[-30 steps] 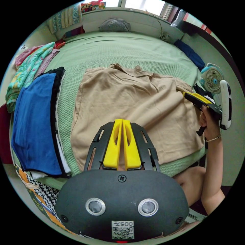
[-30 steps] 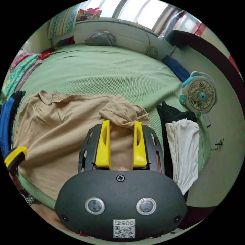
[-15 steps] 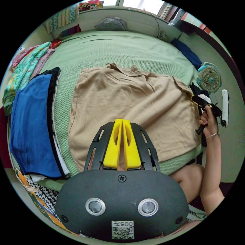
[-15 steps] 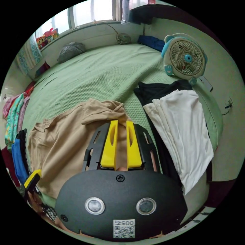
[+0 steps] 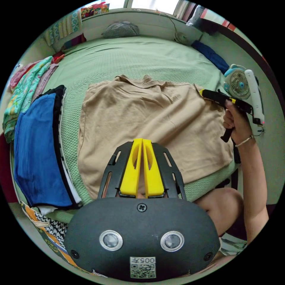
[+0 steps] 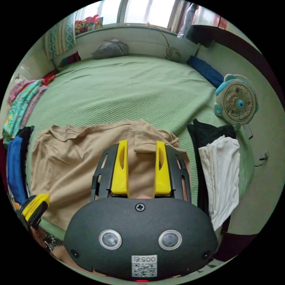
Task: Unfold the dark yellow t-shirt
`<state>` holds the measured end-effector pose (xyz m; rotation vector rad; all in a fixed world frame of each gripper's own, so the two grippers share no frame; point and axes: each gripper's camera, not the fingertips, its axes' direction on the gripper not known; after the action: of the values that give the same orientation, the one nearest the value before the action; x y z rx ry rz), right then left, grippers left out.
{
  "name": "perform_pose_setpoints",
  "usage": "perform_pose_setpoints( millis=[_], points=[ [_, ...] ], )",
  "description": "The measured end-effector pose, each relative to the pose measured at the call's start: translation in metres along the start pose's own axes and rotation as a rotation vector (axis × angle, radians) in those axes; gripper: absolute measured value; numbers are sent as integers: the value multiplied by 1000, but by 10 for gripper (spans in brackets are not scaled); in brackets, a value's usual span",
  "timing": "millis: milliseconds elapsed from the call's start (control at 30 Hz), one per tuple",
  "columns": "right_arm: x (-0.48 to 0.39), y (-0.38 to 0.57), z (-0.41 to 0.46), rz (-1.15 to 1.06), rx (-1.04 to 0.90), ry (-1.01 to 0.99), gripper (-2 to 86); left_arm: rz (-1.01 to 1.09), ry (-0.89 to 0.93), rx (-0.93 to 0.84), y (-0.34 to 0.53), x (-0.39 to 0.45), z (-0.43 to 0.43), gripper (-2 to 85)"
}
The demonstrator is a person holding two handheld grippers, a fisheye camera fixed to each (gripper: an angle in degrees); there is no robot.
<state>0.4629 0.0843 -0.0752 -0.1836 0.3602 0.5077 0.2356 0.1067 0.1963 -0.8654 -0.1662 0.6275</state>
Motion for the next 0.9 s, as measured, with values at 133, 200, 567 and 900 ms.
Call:
perform_pose_setpoints(
  millis=[133,200,567,900],
  points=[
    [19,12,-8,32,12,-10,17,20,16,11,1,4,-7,6],
    [32,25,-23,31,49,-74,-4,26,12,18,1,8,-9,20],
    [113,179,-111,-21,94,-192,-10,-53,23,150,50,14,-50,61],
    [151,290,-120,-139,24,-194,-10,7,6,191,125,45,-95,77]
  ],
)
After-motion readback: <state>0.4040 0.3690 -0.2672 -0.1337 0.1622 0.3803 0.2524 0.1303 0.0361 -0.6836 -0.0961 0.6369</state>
